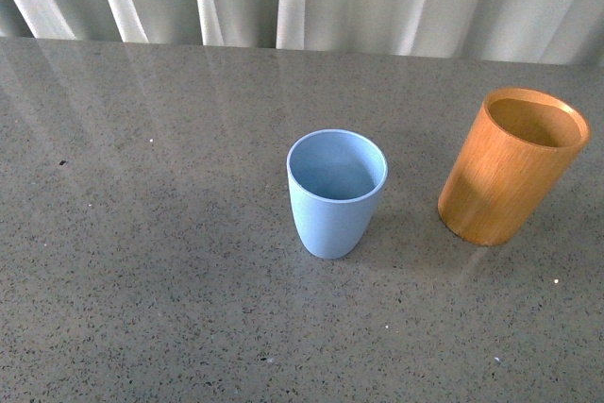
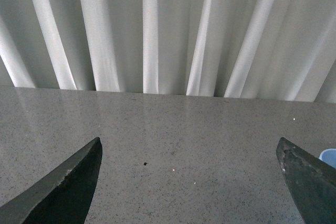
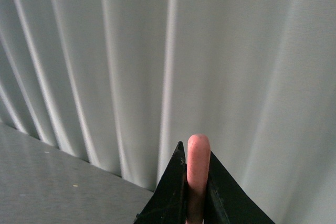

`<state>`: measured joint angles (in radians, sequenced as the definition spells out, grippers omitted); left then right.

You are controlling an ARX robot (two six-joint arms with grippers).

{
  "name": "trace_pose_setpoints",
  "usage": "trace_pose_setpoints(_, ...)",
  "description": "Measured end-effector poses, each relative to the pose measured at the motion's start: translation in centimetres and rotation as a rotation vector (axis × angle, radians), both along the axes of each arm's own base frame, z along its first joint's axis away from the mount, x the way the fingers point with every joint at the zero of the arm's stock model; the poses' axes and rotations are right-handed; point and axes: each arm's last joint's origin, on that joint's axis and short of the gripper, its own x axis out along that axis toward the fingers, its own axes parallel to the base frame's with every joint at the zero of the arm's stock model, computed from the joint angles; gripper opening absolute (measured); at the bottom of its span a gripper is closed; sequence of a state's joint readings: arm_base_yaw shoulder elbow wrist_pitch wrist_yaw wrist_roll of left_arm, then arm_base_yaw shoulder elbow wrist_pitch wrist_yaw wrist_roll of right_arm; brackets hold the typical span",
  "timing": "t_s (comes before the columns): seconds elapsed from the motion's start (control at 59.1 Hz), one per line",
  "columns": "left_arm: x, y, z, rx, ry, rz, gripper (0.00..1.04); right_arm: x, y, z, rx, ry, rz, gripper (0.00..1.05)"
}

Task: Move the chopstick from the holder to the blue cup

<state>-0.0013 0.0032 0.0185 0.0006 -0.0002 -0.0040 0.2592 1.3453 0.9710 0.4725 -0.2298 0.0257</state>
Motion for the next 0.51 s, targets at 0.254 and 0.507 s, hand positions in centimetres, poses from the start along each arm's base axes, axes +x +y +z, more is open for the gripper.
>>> trace_pose_setpoints(0.254, 0.0, 0.0, 0.0, 0.000, 0.000, 0.000, 0.98, -2.1, 5.8, -3.9, 0.017, 0.113, 0.210, 0.02)
trace_pose_setpoints(0.507, 0.0, 0.0, 0.0, 0.000, 0.000, 0.000, 0.98, -0.5, 7.1, -7.7, -0.022, 0.180, 0.252, 0.02)
